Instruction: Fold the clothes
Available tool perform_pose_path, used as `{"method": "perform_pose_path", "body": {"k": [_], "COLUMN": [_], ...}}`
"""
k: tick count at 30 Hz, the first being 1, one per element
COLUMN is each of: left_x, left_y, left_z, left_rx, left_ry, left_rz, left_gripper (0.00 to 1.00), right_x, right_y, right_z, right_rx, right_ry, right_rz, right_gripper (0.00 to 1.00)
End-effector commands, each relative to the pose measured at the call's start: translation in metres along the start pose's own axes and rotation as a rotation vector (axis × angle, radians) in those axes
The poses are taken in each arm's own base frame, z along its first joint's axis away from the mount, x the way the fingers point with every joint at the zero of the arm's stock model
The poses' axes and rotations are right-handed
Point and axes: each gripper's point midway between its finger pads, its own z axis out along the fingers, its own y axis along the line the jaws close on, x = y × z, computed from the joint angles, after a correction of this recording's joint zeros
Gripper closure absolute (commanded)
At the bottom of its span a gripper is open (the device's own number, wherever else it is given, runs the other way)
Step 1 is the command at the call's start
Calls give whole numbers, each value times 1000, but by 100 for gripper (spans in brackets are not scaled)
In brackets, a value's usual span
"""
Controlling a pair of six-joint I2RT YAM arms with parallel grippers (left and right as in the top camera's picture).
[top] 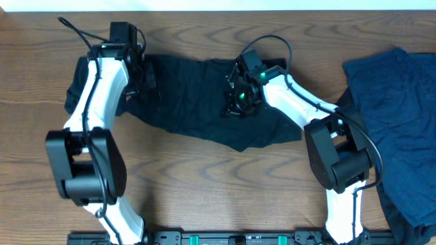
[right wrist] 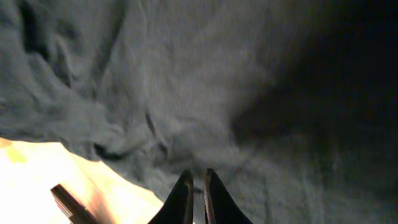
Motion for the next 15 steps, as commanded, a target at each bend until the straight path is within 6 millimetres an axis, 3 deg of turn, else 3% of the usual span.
{"method": "perform_pose_path", "body": {"k": [1,8,15], "left_x": [-17,-23,-24], "left_y": [-10,-38,-52], "left_z": [-30,-56,-77], "left_rx": [6,39,51], "left_ry": [-91,-145,-150], "left_rz": [22,77,101], "left_gripper": [94,94,94], "right_x": [13,21,23], "right_y": [13,22,16], "right_z": [7,24,50], "right_rx": [-15,-30,-48], "right_ry": [31,28,59], "right_rz": [-6,4,36], "right_gripper": [93,94,97]}}
